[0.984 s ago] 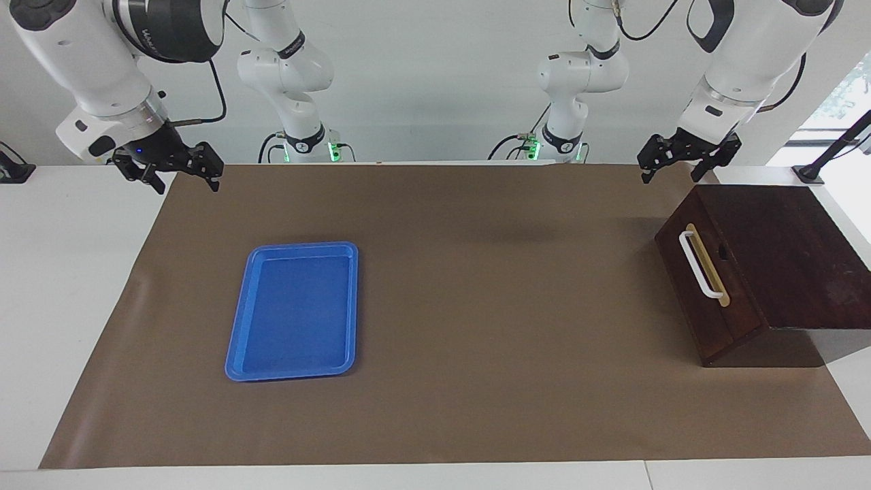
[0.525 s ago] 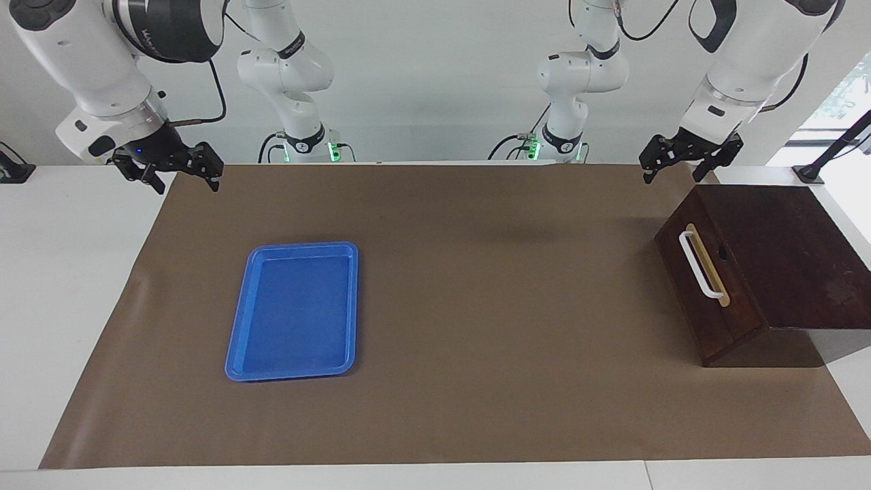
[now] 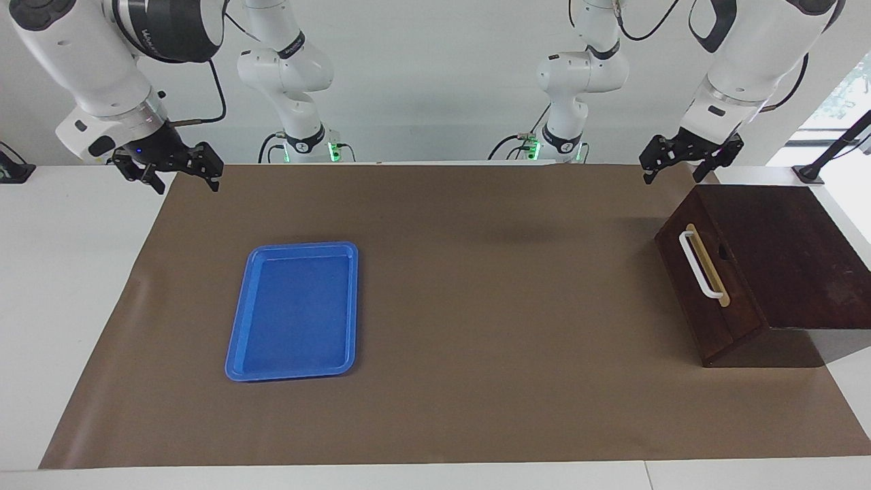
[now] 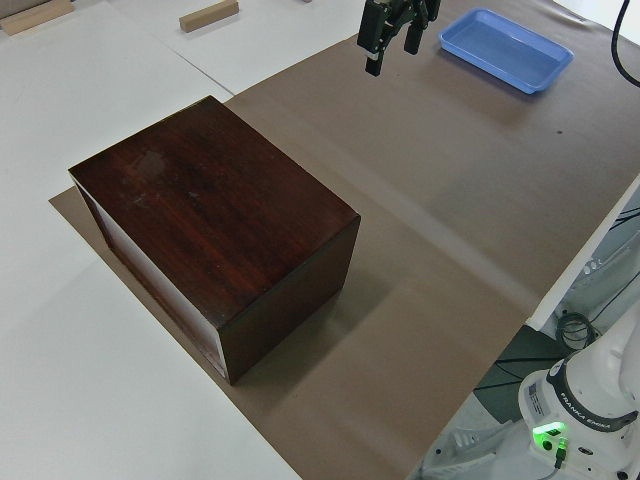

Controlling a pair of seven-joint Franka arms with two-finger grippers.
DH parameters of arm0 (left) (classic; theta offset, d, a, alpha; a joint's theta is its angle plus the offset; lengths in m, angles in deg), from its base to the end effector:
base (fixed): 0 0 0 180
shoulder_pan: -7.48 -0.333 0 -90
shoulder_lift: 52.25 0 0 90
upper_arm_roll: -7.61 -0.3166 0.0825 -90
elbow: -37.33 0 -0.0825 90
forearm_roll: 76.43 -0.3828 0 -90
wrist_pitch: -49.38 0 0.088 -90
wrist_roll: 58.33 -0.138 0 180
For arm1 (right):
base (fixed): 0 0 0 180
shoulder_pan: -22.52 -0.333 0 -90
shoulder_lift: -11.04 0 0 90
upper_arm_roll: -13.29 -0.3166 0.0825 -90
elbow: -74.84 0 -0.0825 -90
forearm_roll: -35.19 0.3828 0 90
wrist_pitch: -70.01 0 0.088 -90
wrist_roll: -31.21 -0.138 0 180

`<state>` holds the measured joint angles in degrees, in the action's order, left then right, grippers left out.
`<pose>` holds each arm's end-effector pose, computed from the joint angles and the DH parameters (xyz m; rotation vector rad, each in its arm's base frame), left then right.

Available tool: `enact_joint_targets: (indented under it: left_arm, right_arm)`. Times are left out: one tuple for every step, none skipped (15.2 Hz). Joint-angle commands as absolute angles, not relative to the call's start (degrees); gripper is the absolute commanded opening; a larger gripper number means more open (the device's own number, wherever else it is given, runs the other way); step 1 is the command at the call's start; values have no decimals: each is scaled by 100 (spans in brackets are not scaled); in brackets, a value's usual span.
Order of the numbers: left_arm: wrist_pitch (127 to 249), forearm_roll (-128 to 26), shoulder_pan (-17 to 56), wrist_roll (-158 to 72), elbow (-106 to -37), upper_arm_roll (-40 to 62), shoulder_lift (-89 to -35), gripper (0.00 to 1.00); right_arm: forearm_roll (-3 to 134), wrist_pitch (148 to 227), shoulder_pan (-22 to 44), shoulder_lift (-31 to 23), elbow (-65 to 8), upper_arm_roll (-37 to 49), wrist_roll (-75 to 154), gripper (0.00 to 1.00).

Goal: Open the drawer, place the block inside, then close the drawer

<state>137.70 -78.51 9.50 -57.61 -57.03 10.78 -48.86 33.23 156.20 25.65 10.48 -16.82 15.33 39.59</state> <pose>0.5275 -0.0436 0.5881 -3.0966 0.1202 0.0686 0.5417 -0.0539 0.5700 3.1139 0.0865 -0.1693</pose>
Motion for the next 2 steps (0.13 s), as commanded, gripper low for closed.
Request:
enact_joint_targets:
  left_arm:
    - [13929,-7802,933,-5842,-5812,1034,-4785,100]
    - [13930,-7802,924,-5833,-5812,1034,-4785,100]
  right_arm:
    - [3238,15632,2613,1139,-1762,1540,3930,100]
    - [3238,15606,2648,1139,-1753,1540,3912,100]
